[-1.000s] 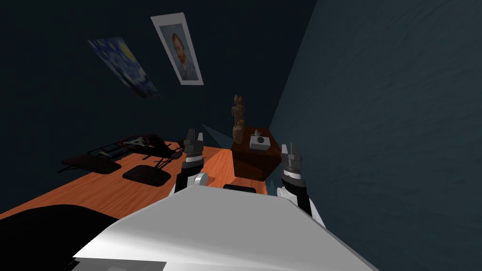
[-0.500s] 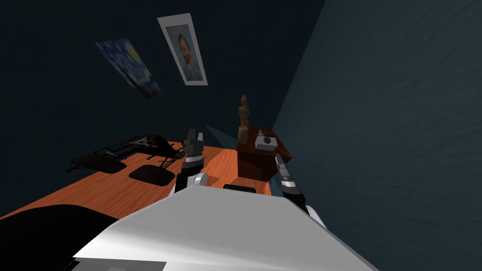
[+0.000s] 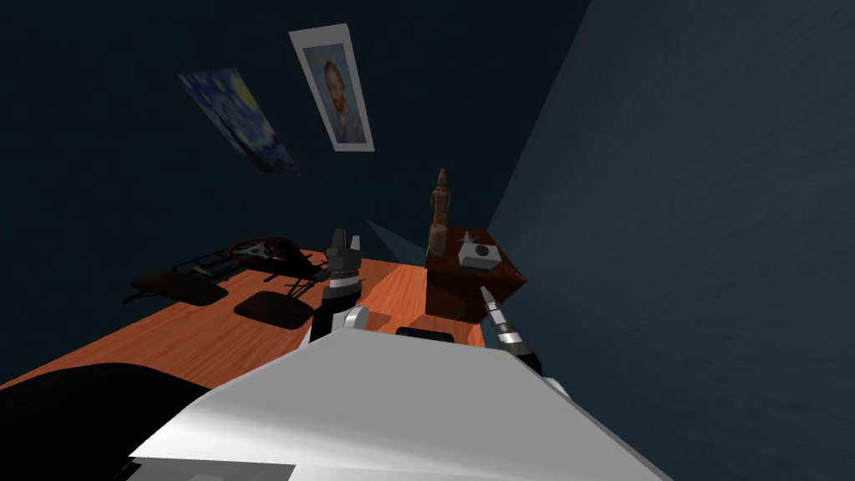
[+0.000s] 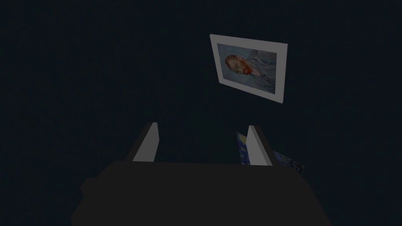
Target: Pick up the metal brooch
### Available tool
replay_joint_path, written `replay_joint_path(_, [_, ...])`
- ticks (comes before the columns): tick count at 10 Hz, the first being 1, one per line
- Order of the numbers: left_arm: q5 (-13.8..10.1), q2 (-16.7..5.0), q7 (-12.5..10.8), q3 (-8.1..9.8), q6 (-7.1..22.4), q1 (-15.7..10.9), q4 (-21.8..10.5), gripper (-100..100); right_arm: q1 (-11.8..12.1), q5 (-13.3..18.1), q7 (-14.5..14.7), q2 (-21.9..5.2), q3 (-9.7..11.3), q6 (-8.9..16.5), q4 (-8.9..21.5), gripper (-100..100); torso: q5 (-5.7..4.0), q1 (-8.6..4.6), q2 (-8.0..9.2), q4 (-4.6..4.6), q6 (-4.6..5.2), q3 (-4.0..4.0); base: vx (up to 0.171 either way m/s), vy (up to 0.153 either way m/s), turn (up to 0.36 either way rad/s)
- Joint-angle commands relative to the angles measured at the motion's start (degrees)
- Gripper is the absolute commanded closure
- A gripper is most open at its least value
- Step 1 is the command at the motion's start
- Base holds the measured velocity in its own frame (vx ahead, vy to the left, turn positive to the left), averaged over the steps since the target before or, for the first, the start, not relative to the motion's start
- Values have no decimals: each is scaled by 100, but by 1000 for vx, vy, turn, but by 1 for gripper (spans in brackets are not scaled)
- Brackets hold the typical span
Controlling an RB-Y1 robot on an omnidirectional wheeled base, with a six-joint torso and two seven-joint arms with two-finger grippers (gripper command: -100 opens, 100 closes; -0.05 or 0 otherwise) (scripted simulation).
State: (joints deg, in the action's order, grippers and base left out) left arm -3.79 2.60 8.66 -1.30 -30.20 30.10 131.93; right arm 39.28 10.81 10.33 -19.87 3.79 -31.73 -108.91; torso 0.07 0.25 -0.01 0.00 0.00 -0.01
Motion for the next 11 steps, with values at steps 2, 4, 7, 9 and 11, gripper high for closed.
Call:
replay_joint_path(2, [0, 0, 0, 0, 0, 0, 0, 0, 77, 187, 112, -263, 46, 91, 370, -100, 0, 4, 4, 0, 0, 2, -3, 79, 29])
replay_joint_path(4, [0, 0, 0, 0, 0, 0, 0, 0, 159, 355, 216, -495, 89, 163, 632, -100, 1, 6, -3, 0, 0, -1, 16, 86, 31])
replay_joint_path(7, [0, 0, 0, 0, 0, 0, 0, 0, 302, 696, 431, -975, 168, 316, 1247, -100, 0, -2, 0, 0, 1, 0, 6, 78, 47])
replay_joint_path(9, [0, 0, 0, 0, 0, 0, 0, 0, 363, 866, 541, -1222, 203, 396, 1576, -100, 3, 13, -4, -1, 0, -2, 16, 103, 57])
replay_joint_path(11, [0, 0, 0, 0, 0, 0, 0, 0, 459, 1201, 763, -1646, 265, 561, 2023, -100, 2, 5, -4, 0, 0, -2, 25, 93, 97])
